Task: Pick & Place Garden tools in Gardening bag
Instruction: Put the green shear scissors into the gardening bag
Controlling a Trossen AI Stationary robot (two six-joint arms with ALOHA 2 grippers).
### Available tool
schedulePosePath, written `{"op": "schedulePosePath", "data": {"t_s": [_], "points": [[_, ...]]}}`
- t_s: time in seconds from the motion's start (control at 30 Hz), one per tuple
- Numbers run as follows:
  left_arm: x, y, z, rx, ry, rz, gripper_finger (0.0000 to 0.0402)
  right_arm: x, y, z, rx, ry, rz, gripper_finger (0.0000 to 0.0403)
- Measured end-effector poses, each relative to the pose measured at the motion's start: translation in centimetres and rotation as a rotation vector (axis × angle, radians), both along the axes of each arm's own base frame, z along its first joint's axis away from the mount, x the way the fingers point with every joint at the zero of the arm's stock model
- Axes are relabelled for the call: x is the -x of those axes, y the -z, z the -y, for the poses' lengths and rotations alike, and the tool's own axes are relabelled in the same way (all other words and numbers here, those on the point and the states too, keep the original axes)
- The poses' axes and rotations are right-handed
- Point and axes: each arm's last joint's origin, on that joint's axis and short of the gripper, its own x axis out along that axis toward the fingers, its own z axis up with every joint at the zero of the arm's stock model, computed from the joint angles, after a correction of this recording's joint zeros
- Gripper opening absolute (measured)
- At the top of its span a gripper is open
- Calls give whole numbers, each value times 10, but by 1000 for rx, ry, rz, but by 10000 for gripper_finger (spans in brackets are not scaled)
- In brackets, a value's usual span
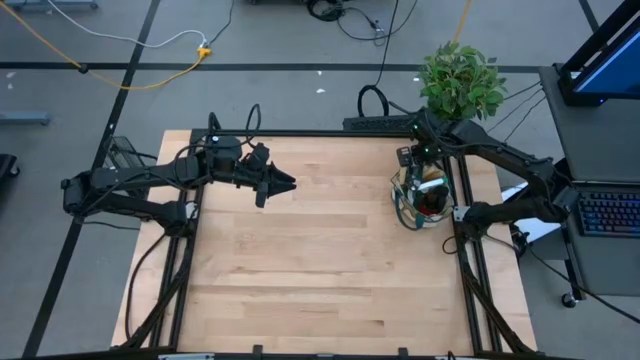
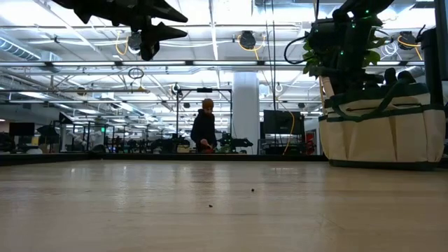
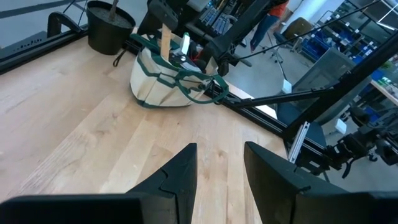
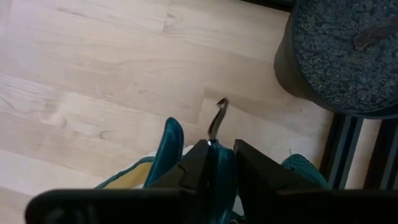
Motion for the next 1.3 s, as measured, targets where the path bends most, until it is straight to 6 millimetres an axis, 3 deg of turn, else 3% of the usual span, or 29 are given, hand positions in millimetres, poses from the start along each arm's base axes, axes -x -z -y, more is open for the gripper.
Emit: {"op": "schedulePosePath", "data": {"t_s": [0.3,0.73,1.3], "points": [[0,0,0,1,0,0,136,7,-14,-7,61,2,61,53],[0,0,0,1,0,0,136,27,-45,-33,229,-28,143,54],[0,0,0,1,2,1,136,2,-64,-81,642,-116,75,54]]}}
